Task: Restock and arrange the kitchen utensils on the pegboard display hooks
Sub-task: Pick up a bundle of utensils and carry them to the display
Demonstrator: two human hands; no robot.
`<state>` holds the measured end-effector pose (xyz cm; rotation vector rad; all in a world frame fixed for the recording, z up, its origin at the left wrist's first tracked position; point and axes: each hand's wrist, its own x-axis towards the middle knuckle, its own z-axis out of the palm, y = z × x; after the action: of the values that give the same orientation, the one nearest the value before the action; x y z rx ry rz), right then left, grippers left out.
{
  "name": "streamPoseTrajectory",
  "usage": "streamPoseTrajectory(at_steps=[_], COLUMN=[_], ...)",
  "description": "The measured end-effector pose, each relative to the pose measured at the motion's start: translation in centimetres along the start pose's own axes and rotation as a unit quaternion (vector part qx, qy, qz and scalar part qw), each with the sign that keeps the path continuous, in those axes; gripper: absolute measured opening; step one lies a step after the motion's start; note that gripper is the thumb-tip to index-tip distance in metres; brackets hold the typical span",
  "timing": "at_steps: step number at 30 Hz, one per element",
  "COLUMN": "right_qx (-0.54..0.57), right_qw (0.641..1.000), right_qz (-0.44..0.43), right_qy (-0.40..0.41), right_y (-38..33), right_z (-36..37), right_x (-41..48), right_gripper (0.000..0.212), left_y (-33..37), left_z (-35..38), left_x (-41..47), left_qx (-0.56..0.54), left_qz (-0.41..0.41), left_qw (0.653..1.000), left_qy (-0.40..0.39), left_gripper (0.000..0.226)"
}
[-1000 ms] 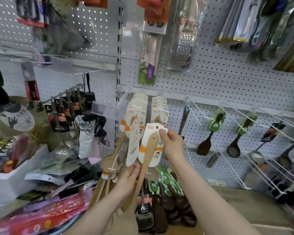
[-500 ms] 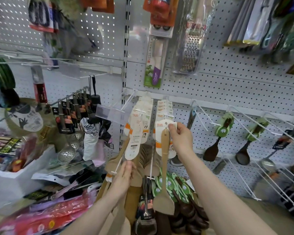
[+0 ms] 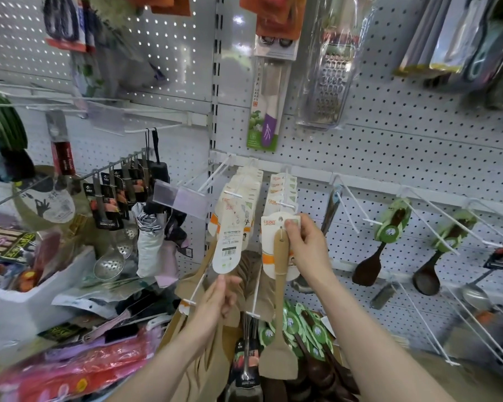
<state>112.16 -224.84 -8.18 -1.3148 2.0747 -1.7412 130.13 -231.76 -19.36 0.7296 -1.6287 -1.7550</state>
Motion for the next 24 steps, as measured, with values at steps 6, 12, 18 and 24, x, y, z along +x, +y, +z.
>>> streamPoseTrajectory(at_steps=[6, 12, 18, 24], right_qx=[-0.003, -0.030, -0.028, 0.013], right_qw=[1.000, 0.997, 0.982, 0.994], right_qz=[0.008, 0.044, 0.052, 0.049], right_qy=[0.020, 0.051, 0.178, 0.095], right_y=[1.0, 1.6, 0.5, -0.5], right_z=[0.5, 1.3, 1.6, 1.9], right_x=[1.2, 4.0, 3.1, -2.1], right_gripper=[0.016, 0.021, 0.018, 0.032], left_y=[-0.3, -0.2, 0.2, 0.0], left_z=[0.3, 0.3, 0.8, 1.7], left_x=[1.1, 0.7, -0.7, -1.7], left_qx=[-0.028, -0.014, -0.012, -0.013], left_qz=[-0.001, -0.015, -0.016, -0.026], left_qw=[1.000, 1.000, 0.999, 0.998], left_qy=[0.008, -0.011, -0.030, -0.053], left_gripper=[0.053, 0.037, 0.021, 0.021])
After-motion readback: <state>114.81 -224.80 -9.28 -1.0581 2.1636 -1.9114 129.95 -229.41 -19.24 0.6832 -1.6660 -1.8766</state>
